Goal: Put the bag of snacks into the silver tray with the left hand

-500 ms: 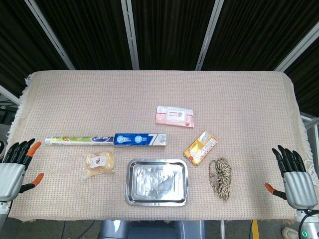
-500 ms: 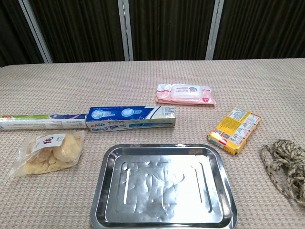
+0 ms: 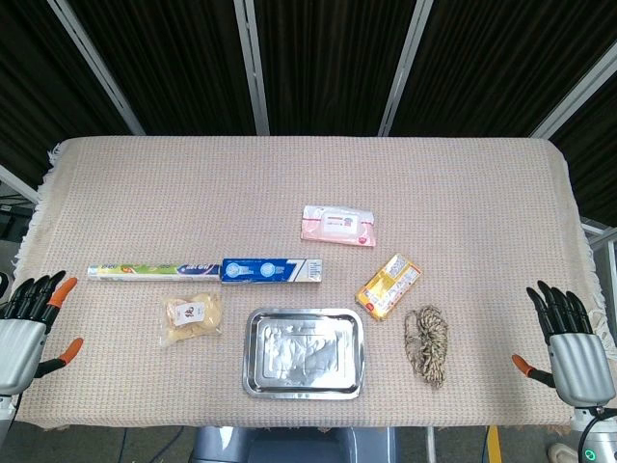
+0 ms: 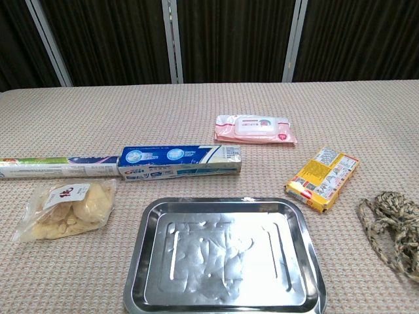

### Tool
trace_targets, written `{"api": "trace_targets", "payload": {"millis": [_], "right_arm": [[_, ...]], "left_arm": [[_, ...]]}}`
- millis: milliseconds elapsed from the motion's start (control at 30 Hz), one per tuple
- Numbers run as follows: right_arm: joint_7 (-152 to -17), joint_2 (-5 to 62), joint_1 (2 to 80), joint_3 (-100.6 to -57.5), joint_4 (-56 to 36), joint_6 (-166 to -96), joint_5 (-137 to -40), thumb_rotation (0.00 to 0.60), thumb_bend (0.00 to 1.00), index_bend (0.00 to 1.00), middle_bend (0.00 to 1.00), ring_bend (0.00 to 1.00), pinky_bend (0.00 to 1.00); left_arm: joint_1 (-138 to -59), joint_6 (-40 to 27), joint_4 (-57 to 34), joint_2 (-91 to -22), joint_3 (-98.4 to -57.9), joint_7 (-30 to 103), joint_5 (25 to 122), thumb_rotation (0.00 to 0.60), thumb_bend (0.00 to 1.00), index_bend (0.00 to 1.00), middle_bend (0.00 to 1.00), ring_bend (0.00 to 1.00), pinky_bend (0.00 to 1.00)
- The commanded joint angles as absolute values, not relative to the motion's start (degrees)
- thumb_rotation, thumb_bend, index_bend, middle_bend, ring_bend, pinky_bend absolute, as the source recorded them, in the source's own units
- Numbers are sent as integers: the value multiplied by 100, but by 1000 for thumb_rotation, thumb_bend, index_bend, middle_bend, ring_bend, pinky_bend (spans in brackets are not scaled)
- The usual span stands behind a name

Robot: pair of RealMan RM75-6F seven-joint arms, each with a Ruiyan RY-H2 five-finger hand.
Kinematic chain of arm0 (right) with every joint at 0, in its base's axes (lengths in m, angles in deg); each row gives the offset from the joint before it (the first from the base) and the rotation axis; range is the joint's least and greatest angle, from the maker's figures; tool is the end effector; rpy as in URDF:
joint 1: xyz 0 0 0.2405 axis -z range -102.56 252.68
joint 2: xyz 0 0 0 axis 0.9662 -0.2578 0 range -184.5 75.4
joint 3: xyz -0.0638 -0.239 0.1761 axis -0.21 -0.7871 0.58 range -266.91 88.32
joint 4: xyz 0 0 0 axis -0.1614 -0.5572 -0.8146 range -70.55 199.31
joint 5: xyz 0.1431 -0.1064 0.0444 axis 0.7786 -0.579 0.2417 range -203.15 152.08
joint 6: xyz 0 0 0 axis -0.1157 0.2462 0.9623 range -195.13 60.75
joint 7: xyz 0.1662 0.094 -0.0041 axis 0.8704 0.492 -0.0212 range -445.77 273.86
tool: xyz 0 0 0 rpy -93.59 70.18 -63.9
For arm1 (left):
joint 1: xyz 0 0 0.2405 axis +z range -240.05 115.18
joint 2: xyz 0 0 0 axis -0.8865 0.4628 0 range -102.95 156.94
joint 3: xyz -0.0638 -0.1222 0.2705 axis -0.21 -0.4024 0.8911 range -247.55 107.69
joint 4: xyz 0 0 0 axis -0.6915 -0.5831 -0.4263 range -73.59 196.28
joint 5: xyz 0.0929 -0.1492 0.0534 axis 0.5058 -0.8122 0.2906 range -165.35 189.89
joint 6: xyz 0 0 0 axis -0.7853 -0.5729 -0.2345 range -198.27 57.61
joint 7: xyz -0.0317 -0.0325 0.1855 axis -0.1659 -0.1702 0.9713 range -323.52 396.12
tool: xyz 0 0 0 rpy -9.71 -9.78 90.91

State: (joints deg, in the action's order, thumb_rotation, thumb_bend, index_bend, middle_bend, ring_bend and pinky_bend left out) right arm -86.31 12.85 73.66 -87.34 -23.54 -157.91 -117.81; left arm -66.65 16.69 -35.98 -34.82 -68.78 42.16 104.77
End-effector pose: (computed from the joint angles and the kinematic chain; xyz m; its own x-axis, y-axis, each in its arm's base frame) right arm -0.3418 -0.2053 0.1953 0.4210 0.0572 0.9053 -0.9036 -0.0603 0.4241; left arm -0.3160 0.2105 0.1966 0.4543 0.0339 0.8902 0.8867 -0.1137 -0.4482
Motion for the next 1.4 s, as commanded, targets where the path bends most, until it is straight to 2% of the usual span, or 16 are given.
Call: {"api": "trace_targets", "payload": {"millis": [33,333,567,667,833,1067,1400], "right_arm": [[-8612,1285,7373,-8745,-2343,-15805,-11799,600,0,0,0,0,0],[-8542,1295,7394,-8754,-2285,-15837,-11799,600,0,0,0,0,0],[-8511,1281,7417,-8761,-2276,-15839,-11766,600,0,0,0,0,0],[-8500,1279,7432,-8767,-2267,-15829,-11734,600,0,0,0,0,0],[-8497,1269,7455,-8767,-2263,-15835,-11697,600,0,0,0,0,0],[-8541,1259,7466,-8764,-2286,-15829,-11675,600,0,0,0,0,0],[-8621,1243,7497,-8764,-2341,-15826,-11626,600,0,0,0,0,0]], "left_arm": [[-6657,1687,-3594,-3474,-6874,4211,10496,600,275,78,0,0,0],[-6739,1561,-3610,-3469,-6864,4272,10562,600,271,89,0,0,0],[-7184,785,-3575,-3543,-6839,4393,10614,600,74,121,0,0,0],[-7445,320,-3589,-3614,-6846,4465,10572,600,45,125,0,0,0],[-7865,-434,-3519,-3825,-6914,4645,10346,600,44,124,0,0,3],[-8270,-1093,-3334,-4281,-7050,4915,9967,600,81,160,0,0,125],[-8678,-1689,-3156,-4878,-7179,5168,9440,600,83,142,0,0,97]]}}
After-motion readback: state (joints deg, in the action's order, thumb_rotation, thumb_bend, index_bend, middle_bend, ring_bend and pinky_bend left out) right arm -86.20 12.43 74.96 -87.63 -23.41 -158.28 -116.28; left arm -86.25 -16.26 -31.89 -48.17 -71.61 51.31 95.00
